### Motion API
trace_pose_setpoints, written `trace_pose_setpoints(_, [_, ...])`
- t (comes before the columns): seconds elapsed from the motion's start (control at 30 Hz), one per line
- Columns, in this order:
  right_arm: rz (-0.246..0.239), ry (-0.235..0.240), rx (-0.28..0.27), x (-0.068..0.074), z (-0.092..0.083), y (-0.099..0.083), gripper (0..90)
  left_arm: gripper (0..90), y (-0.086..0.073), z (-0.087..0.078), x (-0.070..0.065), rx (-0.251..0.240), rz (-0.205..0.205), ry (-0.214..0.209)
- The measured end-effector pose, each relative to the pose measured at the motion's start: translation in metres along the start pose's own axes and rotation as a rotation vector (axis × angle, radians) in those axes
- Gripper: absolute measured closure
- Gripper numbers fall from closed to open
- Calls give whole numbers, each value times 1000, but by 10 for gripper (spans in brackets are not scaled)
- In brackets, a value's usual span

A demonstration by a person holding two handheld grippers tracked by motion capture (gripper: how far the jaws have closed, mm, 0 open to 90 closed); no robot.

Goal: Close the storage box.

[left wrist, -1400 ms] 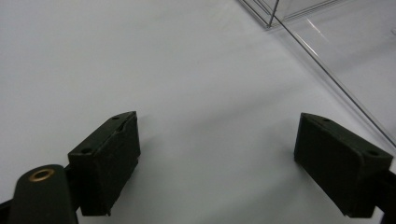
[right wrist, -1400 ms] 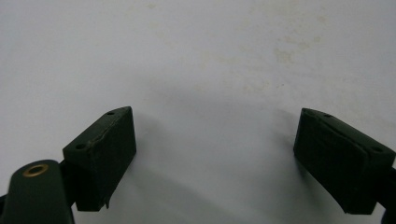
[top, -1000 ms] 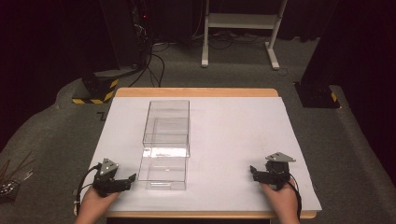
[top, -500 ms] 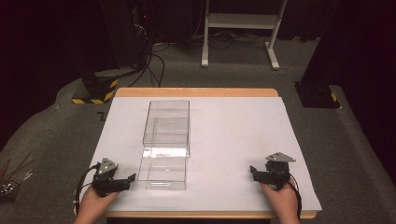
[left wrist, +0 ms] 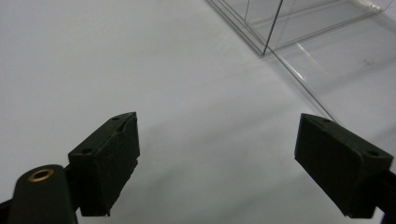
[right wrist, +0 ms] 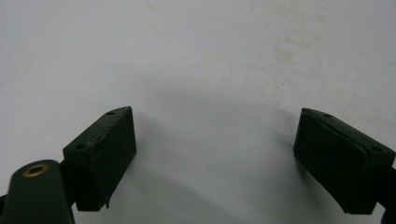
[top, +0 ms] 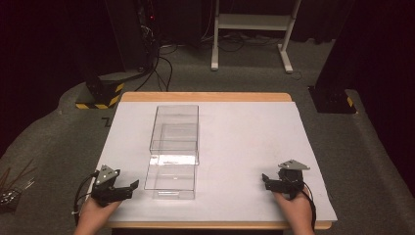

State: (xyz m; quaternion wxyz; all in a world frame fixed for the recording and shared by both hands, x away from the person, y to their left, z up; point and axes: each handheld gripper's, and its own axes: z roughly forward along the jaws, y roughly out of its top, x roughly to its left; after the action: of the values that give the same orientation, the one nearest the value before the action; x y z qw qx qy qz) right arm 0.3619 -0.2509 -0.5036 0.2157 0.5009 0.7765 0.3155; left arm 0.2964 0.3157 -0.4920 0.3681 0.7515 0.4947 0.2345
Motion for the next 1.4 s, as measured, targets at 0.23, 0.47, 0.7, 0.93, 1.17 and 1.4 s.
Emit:
trace_pose_setpoints(0.23, [0,0,0,0,0,0,129,145,2,-4,-2,-19,-5,-17])
trace_pose_setpoints(0.47, [0,0,0,0,0,0,129,145,4,-6,-3,-45,2,-25])
trace_pose_setpoints(0.7, [0,0,0,0,0,0,129,149,8,-12,-5,-68,12,-27])
trace_pose_setpoints(0.93, [0,-1,0,0,0,0,129,150,11,-19,-8,-104,33,-22])
trace_pose_setpoints(1.17, [0,0,0,0,0,0,129,150,13,-25,-11,-123,45,-27])
trace_pose_setpoints(1.4, [0,0,0,0,0,0,129,150,17,-32,-14,-150,47,-35])
